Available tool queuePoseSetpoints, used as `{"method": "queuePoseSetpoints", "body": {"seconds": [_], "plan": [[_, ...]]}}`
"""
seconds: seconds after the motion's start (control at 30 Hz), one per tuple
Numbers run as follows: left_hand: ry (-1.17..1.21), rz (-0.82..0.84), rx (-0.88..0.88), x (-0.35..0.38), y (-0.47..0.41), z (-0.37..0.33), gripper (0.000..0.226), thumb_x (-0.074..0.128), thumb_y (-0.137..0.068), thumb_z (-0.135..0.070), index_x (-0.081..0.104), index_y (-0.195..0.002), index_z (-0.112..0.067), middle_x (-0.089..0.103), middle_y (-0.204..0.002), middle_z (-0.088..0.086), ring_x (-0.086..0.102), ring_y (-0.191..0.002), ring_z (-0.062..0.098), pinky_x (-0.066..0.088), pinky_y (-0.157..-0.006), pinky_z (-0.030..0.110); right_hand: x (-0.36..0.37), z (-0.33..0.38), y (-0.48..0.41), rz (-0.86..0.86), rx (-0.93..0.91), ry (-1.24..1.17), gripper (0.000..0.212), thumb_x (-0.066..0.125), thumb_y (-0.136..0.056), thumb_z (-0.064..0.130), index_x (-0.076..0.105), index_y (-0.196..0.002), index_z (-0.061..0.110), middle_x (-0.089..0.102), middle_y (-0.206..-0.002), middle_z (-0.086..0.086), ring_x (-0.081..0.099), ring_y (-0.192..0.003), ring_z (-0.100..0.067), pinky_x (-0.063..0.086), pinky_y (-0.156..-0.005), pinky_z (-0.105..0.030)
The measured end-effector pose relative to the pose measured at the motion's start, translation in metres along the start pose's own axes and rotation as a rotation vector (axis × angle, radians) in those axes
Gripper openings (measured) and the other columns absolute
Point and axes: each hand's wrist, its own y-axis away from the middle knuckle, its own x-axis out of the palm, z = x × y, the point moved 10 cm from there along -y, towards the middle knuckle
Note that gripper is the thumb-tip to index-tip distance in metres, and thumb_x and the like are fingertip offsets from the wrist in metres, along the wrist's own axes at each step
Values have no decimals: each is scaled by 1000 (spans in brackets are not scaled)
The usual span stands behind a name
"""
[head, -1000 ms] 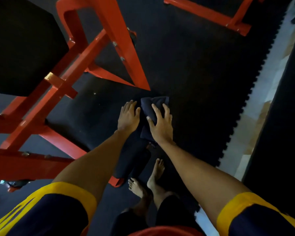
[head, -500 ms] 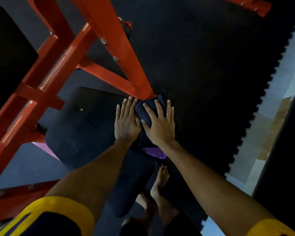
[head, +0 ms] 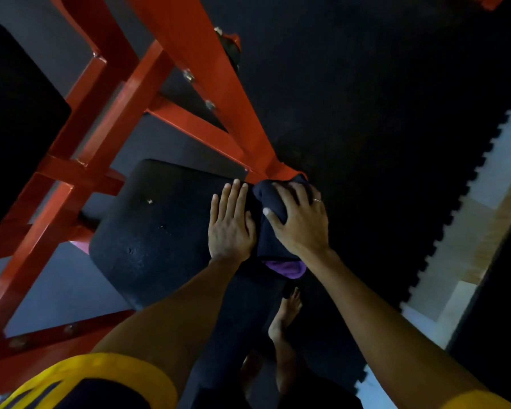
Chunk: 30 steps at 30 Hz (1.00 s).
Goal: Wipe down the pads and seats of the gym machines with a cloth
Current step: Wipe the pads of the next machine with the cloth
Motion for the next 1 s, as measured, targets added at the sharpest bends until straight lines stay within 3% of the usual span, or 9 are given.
{"method": "queuePoseSetpoints", "body": {"seconds": [0.1,0.2,0.33,0.4,0.53,0.6,0.7,0.83,1.0], "plan": [[-49,33,-9,8,0,4,58,34,-105,-30,28,-158,-9,18,-167,4,11,-156,19,6,-128,43,9,31,-30,116,-107,35,61,46,-95,67,48,-146,33,49,-148,0,46,-136,-30,45,-104,-46],[-45,45,-15,9,-3,5,63,46,-102,-28,24,-159,-11,15,-168,3,6,-156,17,3,-128,42,18,23,-65,383,72,-70,62,44,-96,72,56,-136,27,59,-138,-4,56,-126,-27,43,-96,-40],[-46,35,-14,2,-3,2,63,41,-101,-27,24,-160,-15,19,-167,4,10,-156,19,6,-127,43,2,-8,-58,307,218,-53,62,43,-92,77,64,-117,24,68,-117,-6,65,-109,-29,37,-77,-35],[-29,30,-9,2,-1,1,61,38,-102,-27,24,-160,-15,19,-167,4,11,-156,19,5,-127,43,-3,-4,-32,182,123,24,63,44,-92,75,58,-129,26,62,-130,-4,59,-121,-30,45,-88,-40],[-79,79,-5,13,0,8,76,58,-98,-33,20,-160,-12,12,-168,5,6,-156,20,1,-127,42,14,30,-33,141,-48,112,68,37,-94,72,56,-139,26,57,-143,-4,39,-144,-33,33,-116,-52],[-86,120,10,19,-1,10,92,64,-90,-45,16,-161,-10,7,-168,4,2,-157,21,2,-127,44,23,38,-59,324,43,36,60,36,-97,71,62,-126,24,66,-129,-5,54,-131,-29,41,-105,-43],[-48,101,15,15,-4,7,86,58,-93,-49,18,-161,-12,13,-168,6,5,-156,21,5,-127,46,21,24,-79,517,202,-10,60,35,-99,70,67,-111,20,69,-111,-8,65,-109,-28,38,-80,-33],[-9,62,-15,3,-3,1,66,44,-98,-27,24,-160,-15,18,-168,5,10,-156,20,8,-127,46,-7,-29,-37,344,394,-66,57,43,-96,69,65,-121,23,67,-123,-10,62,-117,-36,46,-91,-40],[4,71,-22,2,-2,1,67,42,-97,-26,23,-160,-15,16,-168,5,8,-156,20,4,-127,44,-10,-15,-36,214,469,-21,49,46,-95,67,66,-107,24,68,-116,-7,60,-115,-34,45,-94,-44]]}}
